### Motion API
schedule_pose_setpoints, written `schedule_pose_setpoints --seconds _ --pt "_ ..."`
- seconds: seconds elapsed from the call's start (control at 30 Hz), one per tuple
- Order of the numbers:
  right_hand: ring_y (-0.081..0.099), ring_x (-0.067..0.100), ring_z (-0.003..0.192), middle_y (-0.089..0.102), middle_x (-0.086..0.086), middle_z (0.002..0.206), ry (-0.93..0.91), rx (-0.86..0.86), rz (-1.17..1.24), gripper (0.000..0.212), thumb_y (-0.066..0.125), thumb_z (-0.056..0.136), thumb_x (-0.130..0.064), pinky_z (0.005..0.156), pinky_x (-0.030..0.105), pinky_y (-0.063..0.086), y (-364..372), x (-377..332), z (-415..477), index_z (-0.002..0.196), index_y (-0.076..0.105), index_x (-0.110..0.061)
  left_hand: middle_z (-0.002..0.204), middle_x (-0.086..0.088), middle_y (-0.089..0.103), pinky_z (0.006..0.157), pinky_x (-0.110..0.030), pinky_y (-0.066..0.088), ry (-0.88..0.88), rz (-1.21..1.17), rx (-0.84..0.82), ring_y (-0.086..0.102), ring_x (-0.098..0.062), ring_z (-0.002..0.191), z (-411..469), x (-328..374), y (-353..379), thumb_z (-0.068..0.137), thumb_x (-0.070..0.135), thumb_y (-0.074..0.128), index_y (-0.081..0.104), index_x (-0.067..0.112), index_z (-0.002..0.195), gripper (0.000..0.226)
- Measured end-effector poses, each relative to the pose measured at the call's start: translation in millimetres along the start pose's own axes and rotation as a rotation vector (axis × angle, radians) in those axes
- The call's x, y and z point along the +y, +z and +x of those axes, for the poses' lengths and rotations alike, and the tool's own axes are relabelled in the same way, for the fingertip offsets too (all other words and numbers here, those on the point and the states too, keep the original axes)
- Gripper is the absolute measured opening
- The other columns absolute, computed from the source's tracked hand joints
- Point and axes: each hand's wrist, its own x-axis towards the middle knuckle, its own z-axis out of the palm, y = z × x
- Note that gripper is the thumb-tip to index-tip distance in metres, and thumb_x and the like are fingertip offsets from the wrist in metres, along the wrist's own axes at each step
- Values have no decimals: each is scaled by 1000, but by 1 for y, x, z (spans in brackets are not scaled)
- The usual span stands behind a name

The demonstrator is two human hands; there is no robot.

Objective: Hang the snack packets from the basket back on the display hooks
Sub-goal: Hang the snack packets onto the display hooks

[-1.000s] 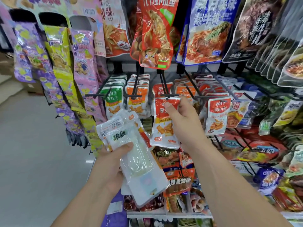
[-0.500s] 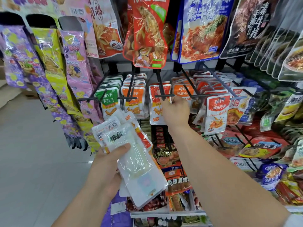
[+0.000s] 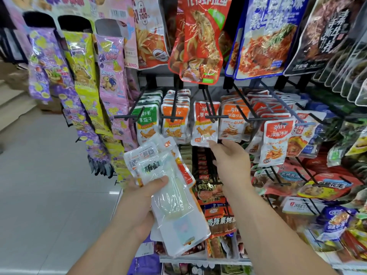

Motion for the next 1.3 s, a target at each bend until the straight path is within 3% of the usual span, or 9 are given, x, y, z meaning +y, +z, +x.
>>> schedule_pose_setpoints --seconds 0.17,0.27,0.4,0.5,0.6,0.77,1.0,1.13,1.3 --pt "62 -1 100 64 -16 111 -182 -212 -206 45 86 80 -43 85 24 52 -5 -6 -57 115 60 -35 114 -21 77 64 -42 64 0 -7 -63 78 -34 89 -10 -4 6 69 1 74 66 5 130 62" --pt "62 -9 98 65 -25 109 -92 -513 -315 64 94 68 -45 79 13 49 -5 -12 -69 120 56 -43 110 -25 76 64 -44 63 -2 21 -63 78 -37 86 -14 -10 10 72 -6 73 66 2 126 55" --pt "65 -15 88 69 -24 106 -40 -620 -236 59 94 73 -27 67 6 49 -16 -2 -73 117 58 -40 115 -23 76 72 -52 63 0 32 -57 76 -42 97 -19 -18 9 77 2 76 66 6 129 53" --pt "73 2 97 76 -14 108 -63 -594 -175 53 93 76 -21 80 25 60 -20 8 -79 119 66 -33 114 -17 77 88 -61 60 21 27 -36 75 -40 101 -28 -22 11 78 15 76 67 13 128 51" --pt "72 4 100 75 -16 110 -69 -559 -143 47 89 80 -19 83 28 61 -21 12 -87 119 66 -33 107 -13 80 81 -47 61 16 -1 -8 77 -30 90 -33 -24 7 90 19 71 68 18 116 27" --pt "73 8 103 75 -11 115 -52 -528 -88 38 78 92 -18 83 30 61 -16 12 -112 125 63 -30 117 -13 77 96 -54 57 -21 -3 -47 75 -34 106 -39 -18 -12 85 32 72 63 19 131 48" --pt "75 19 100 76 -7 109 26 -404 -96 21 70 98 -23 92 54 59 -13 23 -155 115 62 -33 103 -5 81 57 -33 61 -30 78 -96 79 -20 81 -56 -24 -49 93 17 71 62 20 130 38" --pt "71 33 97 74 1 106 27 -266 -209 12 67 98 -30 89 57 58 -29 41 -172 109 63 -32 98 2 81 52 -27 58 -81 164 -107 78 -13 73 -57 -43 -69 99 15 68 62 30 129 34" --pt "58 28 75 62 14 88 -123 -57 -376 17 67 96 -30 69 41 48 -70 43 -190 96 57 -16 94 3 82 85 -45 62 -187 294 -138 78 -19 84 -62 -67 -76 97 22 73 65 28 121 26"
